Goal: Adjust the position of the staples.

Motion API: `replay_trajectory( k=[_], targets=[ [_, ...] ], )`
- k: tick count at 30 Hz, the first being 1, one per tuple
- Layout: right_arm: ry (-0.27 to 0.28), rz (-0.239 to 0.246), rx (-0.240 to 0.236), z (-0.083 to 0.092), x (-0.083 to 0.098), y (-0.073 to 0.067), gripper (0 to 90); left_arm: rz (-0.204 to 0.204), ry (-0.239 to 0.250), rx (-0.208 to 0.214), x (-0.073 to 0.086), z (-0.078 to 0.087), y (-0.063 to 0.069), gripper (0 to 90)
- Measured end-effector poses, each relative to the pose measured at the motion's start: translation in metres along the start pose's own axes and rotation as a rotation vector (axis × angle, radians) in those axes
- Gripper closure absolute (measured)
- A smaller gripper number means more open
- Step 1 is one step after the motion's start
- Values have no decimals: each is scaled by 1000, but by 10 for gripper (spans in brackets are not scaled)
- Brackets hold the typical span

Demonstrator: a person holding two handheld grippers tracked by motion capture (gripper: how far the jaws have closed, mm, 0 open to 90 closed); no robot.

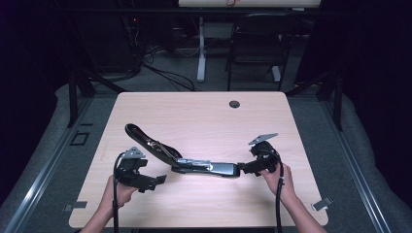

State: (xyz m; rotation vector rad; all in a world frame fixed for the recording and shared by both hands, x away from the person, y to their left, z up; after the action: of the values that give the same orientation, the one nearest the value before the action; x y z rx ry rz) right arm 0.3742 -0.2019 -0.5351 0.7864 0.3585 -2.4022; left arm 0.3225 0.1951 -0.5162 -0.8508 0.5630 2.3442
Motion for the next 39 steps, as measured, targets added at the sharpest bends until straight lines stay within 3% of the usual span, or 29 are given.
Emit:
replay_trajectory(
  k=[4,10,14,19,39],
  targets=[
    [-2,-27,-2,3,1,8,140,-6,-3,-9,1,0,-1,0],
    [-12,-104,-27,3,3,22,124,-1,-1,-16,2,0,-3,0],
    [-19,-148,-12,1,6,32,126,-3,-24,-16,3,-4,-5,0],
    [-4,-200,-2,0,6,41,134,13,-6,-23,2,-1,-6,0],
    [-4,-292,31,-12,-4,66,140,19,-1,-45,1,0,-9,0]
  ],
)
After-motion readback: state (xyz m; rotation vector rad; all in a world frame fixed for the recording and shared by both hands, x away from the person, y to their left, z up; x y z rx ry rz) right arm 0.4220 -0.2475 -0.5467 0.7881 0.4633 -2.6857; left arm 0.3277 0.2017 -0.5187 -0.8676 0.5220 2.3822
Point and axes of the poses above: each handheld gripper's, and its own axes: z roughly backward along the jaws, x roughly out of its underside, y roughly to its right, the point moved 2 cm from there along -z, roughly forward along the jaws, and after that the axes turned 2 degrees about -x, right-handed, at the moved point
